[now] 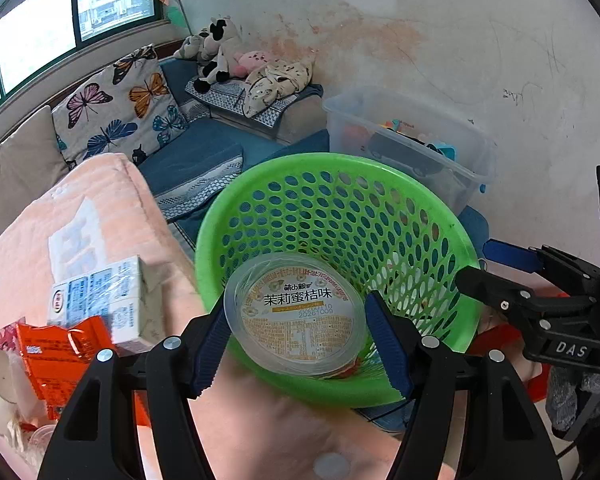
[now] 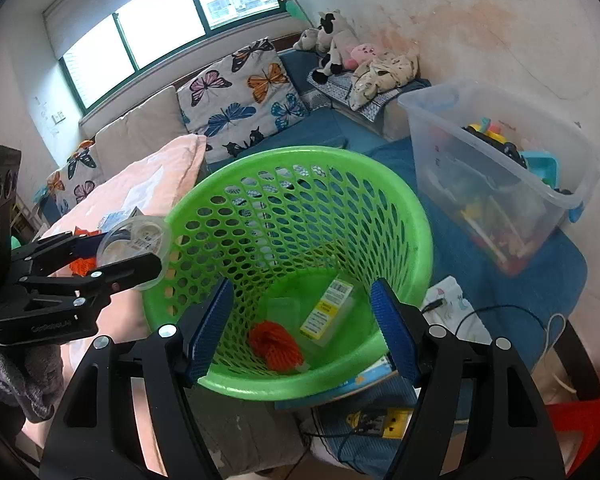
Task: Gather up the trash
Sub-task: 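Open both grippers to drop the red net and jelly cup into the basket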
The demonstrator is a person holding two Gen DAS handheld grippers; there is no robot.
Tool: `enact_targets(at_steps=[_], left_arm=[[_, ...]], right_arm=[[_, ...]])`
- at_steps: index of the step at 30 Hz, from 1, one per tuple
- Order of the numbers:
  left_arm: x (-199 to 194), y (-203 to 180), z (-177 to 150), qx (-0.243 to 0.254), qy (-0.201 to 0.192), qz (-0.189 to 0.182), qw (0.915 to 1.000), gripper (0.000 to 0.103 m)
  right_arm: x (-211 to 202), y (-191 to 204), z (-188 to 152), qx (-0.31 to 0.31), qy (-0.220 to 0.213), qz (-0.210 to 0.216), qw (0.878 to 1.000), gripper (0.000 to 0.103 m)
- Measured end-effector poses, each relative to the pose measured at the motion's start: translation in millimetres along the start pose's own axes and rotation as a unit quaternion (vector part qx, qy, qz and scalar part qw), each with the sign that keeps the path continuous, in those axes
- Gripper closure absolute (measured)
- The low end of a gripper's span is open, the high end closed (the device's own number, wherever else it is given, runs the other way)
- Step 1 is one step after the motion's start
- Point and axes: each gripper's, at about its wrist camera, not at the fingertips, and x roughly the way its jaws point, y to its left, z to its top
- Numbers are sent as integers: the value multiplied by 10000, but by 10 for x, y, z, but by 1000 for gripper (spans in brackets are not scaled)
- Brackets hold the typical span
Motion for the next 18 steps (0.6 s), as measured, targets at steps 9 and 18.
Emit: enact_targets(at_steps=[9, 18], left_arm=[[10, -68, 21, 31, -32, -38, 10000, 30], [-176, 40, -81, -202, -147, -26, 9997, 29]], right_arm=[[-38, -25, -35, 45, -7, -4, 10000, 32], [-87, 76, -51, -73, -18, 68, 9999, 32]])
